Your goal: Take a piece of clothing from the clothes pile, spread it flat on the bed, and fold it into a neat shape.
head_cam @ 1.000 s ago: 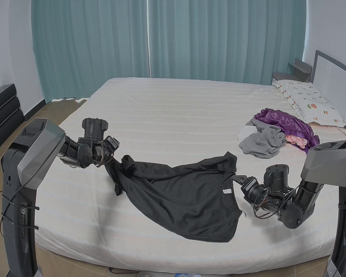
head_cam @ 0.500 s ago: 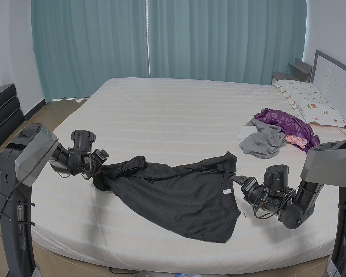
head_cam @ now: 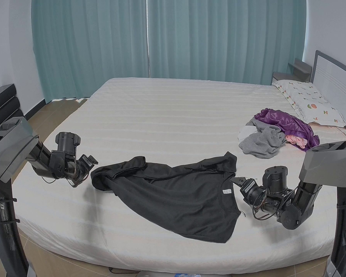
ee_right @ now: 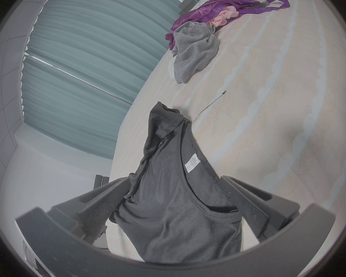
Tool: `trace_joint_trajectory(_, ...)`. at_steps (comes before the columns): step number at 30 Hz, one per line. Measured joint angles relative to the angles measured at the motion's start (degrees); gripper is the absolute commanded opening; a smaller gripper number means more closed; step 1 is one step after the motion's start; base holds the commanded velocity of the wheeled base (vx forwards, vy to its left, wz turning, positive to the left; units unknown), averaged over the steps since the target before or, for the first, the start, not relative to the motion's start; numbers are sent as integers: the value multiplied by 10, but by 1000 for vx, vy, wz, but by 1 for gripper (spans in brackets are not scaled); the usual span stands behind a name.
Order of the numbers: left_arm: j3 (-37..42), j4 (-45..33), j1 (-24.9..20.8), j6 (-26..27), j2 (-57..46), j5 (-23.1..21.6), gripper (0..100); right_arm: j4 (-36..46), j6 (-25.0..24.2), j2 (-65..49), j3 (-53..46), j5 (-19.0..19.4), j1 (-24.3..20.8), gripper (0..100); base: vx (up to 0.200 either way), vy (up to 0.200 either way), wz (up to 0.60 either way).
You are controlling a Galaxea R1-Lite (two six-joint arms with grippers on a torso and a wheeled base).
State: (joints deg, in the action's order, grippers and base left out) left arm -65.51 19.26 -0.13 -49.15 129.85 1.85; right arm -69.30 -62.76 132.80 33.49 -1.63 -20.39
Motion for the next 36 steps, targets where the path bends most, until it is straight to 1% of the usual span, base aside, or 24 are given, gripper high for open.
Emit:
trace_joint_trajectory(3, 33, 7, 0, -1, -14, -15, 100, 1, 12, 10, 4, -1, -1, 100, 0, 0, 0)
trace_joint_trajectory(6, 61, 18, 0, -4, -25, -25, 100, 3, 41, 23, 6, -5, -4, 100, 0, 0, 0)
trace_joint_trajectory(8, 79, 27, 0, -6, -31, -27, 100, 5, 56, 29, 1, -7, -8, 100, 0, 0, 0)
trace_joint_trajectory(12, 108, 53, -3, -11, -42, -29, 100, 9, 69, 28, -25, -8, -17, 100, 0, 0, 0)
trace_joint_trajectory(16, 130, 89, -9, -36, -46, -29, 100, 19, 97, 16, -55, -9, -32, 100, 0, 0, 0)
trace_joint_trajectory(19, 139, 98, -14, -49, -46, -30, 100, 23, 107, 12, -71, -9, -45, 100, 0, 0, 0)
trace_joint_trajectory(24, 146, 100, -17, -54, -46, -30, 100, 42, 110, 10, -77, -5, -56, 100, 0, 0, 0)
trace_joint_trajectory(25, 147, 100, -17, -54, -46, -30, 100, 48, 110, 10, -77, -4, -57, 0, 0, 0, 0)
trace_joint_trajectory(30, 151, 100, -17, -55, -46, -30, 100, 67, 127, 9, -69, 17, -59, 0, 0, 0, 0)
trace_joint_trajectory(36, 158, 100, -20, -55, -48, -29, 100, 81, 160, 12, -57, 24, -57, 0, 0, 0, 0)
